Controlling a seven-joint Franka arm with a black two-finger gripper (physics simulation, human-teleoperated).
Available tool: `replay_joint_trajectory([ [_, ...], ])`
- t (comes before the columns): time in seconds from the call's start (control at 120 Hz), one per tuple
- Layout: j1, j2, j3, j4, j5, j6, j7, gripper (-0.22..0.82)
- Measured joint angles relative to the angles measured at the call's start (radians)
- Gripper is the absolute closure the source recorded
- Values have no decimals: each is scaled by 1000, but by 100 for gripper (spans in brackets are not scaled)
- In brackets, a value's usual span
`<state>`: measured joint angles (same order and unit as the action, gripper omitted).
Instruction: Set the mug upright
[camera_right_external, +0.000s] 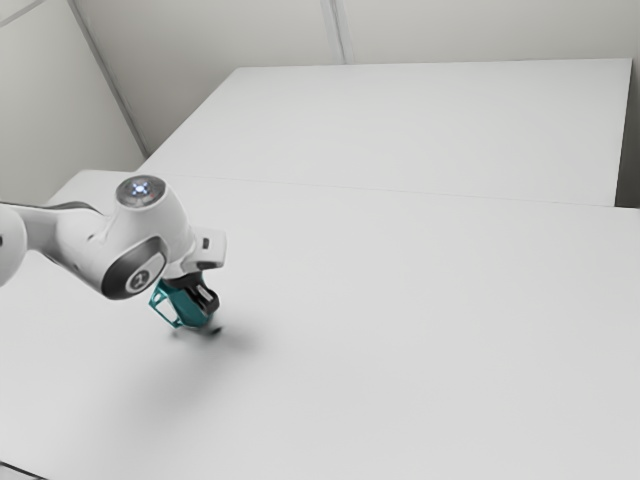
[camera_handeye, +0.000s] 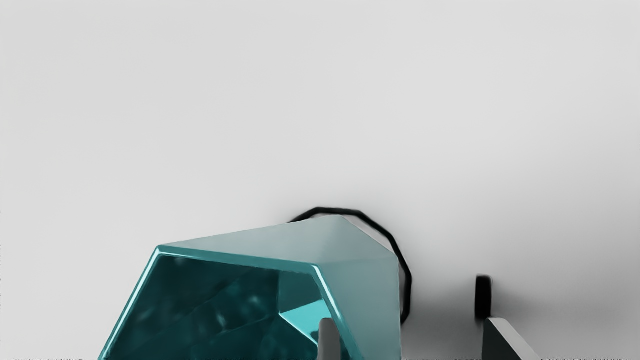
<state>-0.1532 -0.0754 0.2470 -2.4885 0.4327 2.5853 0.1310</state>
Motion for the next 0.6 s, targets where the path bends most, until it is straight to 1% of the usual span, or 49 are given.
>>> replay_joint_trajectory([
  [0.3,1,-54,-3,7,0,-53,-10,29],
  [0.6,1,-112,-33,41,0,-92,-18,24],
])
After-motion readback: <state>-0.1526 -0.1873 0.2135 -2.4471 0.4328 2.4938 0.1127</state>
